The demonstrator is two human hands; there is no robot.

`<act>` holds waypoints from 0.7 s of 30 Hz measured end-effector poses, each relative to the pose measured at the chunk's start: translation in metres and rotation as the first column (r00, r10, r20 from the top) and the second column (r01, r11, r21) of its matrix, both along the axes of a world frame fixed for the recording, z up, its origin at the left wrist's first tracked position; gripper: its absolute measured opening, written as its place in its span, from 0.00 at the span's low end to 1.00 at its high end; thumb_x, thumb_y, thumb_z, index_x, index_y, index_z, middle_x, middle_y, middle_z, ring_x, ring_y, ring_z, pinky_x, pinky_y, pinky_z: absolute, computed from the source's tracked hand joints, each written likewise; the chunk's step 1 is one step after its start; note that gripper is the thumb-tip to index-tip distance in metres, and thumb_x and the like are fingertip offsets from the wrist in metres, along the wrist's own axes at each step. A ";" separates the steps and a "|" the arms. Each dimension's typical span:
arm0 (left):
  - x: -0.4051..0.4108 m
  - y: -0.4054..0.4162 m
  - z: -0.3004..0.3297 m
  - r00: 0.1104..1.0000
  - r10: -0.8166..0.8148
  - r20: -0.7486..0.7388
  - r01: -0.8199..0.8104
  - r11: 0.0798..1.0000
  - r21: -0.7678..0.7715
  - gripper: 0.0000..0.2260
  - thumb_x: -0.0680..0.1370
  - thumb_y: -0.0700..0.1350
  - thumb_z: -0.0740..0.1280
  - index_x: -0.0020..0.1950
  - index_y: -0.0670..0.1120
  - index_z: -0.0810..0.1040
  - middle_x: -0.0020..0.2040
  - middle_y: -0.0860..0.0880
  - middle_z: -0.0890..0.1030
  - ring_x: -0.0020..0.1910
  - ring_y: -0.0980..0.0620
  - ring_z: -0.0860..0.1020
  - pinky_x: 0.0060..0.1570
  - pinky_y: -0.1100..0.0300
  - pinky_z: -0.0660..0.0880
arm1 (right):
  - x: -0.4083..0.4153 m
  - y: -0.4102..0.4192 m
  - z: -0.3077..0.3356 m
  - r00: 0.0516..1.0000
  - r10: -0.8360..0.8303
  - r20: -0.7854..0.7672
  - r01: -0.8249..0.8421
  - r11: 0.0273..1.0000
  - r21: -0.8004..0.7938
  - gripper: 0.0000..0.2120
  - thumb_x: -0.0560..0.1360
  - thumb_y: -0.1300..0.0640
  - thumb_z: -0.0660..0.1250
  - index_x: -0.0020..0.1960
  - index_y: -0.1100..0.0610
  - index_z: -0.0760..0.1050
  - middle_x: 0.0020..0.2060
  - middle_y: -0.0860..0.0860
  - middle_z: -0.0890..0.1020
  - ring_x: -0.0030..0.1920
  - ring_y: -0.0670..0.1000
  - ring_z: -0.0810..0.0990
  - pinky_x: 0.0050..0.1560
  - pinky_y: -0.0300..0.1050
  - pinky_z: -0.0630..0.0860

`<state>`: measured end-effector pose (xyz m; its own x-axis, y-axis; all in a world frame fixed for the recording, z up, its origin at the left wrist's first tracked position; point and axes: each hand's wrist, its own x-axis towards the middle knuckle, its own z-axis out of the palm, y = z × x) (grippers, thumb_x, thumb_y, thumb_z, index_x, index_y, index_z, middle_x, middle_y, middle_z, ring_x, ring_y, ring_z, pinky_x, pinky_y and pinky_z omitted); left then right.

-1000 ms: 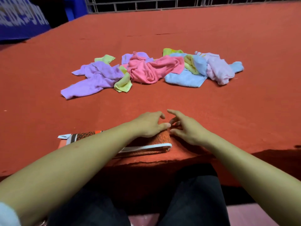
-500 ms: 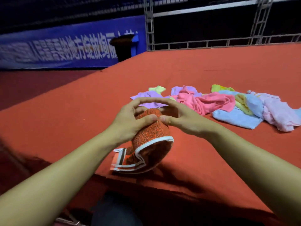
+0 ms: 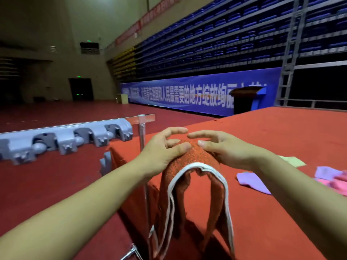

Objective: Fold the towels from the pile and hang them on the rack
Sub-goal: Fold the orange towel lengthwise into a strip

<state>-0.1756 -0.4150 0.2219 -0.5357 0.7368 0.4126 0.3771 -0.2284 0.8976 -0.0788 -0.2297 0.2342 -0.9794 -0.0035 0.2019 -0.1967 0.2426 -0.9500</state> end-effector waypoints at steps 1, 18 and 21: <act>-0.004 -0.010 -0.002 0.999 0.032 -0.004 -0.032 0.999 -0.033 0.17 0.73 0.44 0.71 0.61 0.49 0.75 0.38 0.47 0.79 0.36 0.52 0.76 0.37 0.62 0.74 | -0.008 -0.007 -0.001 1.000 0.019 0.000 -0.019 1.000 0.006 0.16 0.80 0.61 0.62 0.67 0.57 0.72 0.43 0.53 0.83 0.41 0.47 0.81 0.40 0.37 0.76; -0.084 -0.092 0.058 0.632 0.427 -0.647 -0.700 0.673 -0.240 0.10 0.77 0.50 0.69 0.45 0.53 0.68 0.31 0.57 0.78 0.28 0.60 0.72 0.36 0.57 0.69 | -0.146 -0.074 0.018 0.989 0.013 -0.144 -0.008 0.999 0.035 0.18 0.79 0.60 0.67 0.67 0.55 0.73 0.51 0.57 0.82 0.48 0.49 0.81 0.57 0.46 0.76; -0.101 -0.087 0.071 0.698 0.458 -0.551 -0.680 0.666 -0.308 0.08 0.78 0.49 0.69 0.51 0.49 0.72 0.33 0.54 0.78 0.27 0.57 0.72 0.30 0.60 0.67 | -0.176 -0.071 0.024 0.989 -0.029 -0.143 0.037 0.998 0.054 0.19 0.78 0.57 0.69 0.68 0.52 0.73 0.57 0.57 0.82 0.51 0.50 0.82 0.60 0.48 0.77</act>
